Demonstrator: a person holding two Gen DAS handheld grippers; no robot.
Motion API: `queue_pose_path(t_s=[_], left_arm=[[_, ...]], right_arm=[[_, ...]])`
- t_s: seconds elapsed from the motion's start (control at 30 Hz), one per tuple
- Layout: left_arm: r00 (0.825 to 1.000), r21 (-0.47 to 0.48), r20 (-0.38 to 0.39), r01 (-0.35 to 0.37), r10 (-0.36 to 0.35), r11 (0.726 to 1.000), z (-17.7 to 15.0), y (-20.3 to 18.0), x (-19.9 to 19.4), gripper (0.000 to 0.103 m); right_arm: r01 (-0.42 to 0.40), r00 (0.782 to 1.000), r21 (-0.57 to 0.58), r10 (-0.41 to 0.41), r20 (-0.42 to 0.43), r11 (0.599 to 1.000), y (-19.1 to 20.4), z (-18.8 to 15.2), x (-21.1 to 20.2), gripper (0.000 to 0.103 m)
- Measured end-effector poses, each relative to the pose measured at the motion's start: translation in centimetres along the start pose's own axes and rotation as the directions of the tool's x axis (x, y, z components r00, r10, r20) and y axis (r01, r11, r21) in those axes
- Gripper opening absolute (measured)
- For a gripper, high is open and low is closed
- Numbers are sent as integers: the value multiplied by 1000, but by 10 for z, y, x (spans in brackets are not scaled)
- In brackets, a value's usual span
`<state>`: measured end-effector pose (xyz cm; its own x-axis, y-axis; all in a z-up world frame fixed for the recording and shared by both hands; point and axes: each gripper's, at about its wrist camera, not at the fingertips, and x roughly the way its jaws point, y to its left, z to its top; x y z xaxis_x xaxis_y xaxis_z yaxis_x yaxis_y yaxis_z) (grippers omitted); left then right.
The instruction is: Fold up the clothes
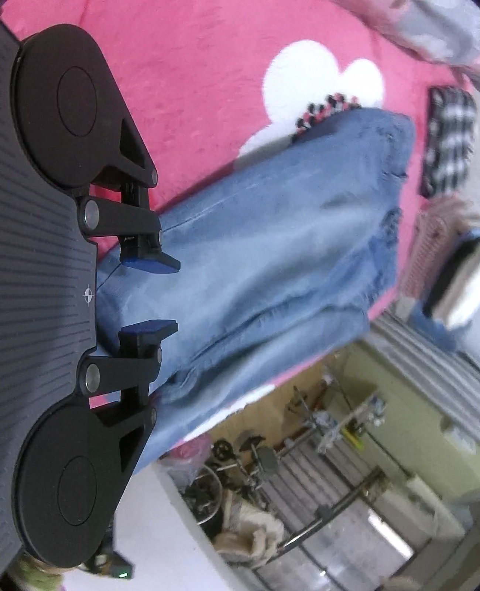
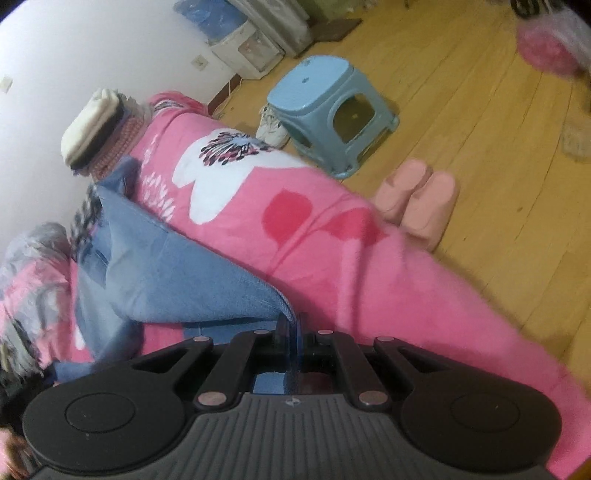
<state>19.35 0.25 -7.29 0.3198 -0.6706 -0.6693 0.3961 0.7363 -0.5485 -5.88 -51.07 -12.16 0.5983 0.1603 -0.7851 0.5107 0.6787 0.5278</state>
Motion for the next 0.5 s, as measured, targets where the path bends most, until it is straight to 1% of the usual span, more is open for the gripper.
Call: queue_pose_path(t_s=[0.03,0.07,0.1,0.13,0.2,0.23,0.27,0.33,0.4,0.47,0.5], left_arm=[[1000,-19,-6,-8,7,1000,0,4,1,35],[1000,-36,-9,-14,14,999,-2,8,0,38],[1000,-54,-11,-21,21,998,-4,13,-2,43],[1000,-71,-14,-28,27,997,-5,18,-3,48],[999,-91,-18,-41,40,995,-9,25,-8,51],[999,-102,-21,-46,44,994,-10,28,-10,51],[999,-117,-25,-49,47,992,-12,32,-10,51],[999,-161,-37,-44,38,986,-14,39,-9,51],[999,-196,-35,-9,2,980,-16,42,-9,52],[998,-173,-25,48,-53,984,-21,36,-13,52],[996,-144,-31,73,-78,987,-24,31,-14,54]], right_arm=[[20,1000,-12,-20,4,1000,0,1,-4,3],[46,999,-23,-46,13,999,0,2,-8,3],[73,997,-40,-73,23,996,1,4,-12,4],[97,995,-81,-94,45,992,8,6,-18,5],[120,989,-212,-98,110,970,30,7,-30,6],[128,986,-290,-90,143,948,46,7,-36,6],[124,985,-366,-70,157,922,62,6,-39,7],[82,991,-500,-16,135,862,94,3,-37,11],[36,995,-624,33,99,780,126,-3,-34,16],[7,995,-709,65,74,705,150,-10,-29,22],[-4,996,-729,67,58,684,158,-11,-26,25]])
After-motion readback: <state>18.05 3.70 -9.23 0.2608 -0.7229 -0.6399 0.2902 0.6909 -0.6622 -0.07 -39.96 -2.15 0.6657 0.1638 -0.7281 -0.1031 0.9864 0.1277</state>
